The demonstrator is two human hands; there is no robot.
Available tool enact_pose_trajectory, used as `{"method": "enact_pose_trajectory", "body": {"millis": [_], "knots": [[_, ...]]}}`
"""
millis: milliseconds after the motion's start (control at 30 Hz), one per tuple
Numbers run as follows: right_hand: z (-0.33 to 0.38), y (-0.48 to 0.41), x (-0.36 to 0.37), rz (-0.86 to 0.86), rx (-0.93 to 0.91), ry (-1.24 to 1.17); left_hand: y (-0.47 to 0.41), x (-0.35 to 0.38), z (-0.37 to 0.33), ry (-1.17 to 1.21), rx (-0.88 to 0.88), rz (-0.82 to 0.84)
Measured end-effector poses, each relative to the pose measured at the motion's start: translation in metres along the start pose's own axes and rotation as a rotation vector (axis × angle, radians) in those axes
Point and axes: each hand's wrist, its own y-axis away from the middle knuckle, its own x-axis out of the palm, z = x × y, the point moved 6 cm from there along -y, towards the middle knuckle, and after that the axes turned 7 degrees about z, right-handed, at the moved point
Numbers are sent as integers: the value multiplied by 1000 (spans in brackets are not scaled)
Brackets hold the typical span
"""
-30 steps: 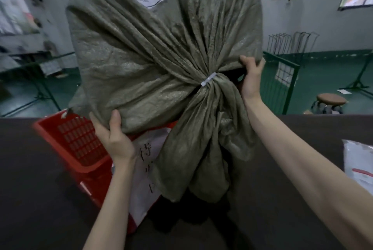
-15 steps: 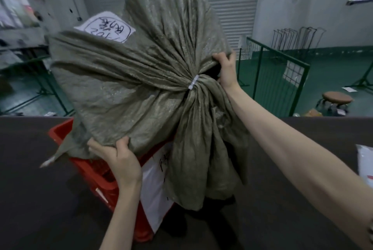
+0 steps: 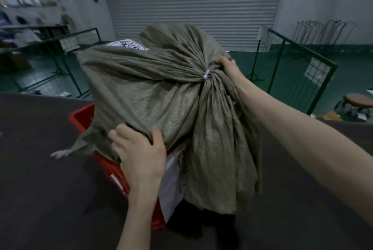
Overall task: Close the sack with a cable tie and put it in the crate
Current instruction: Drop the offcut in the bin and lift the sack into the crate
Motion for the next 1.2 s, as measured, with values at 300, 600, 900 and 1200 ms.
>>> {"method": "enact_pose_trajectory", "body": {"millis": [300, 600, 900, 1200], "knots": [[-8, 4, 25, 119, 26, 380, -7, 16, 20, -289, -118, 222], [-34, 18, 4, 201, 7, 832, -17, 64, 9, -506, 96, 577], [-70, 66, -54, 131, -62, 558, 1, 106, -37, -567, 518, 635], [-120, 116, -52, 219, 170, 117, 2, 173, -66, -948, 848, 697]]}}
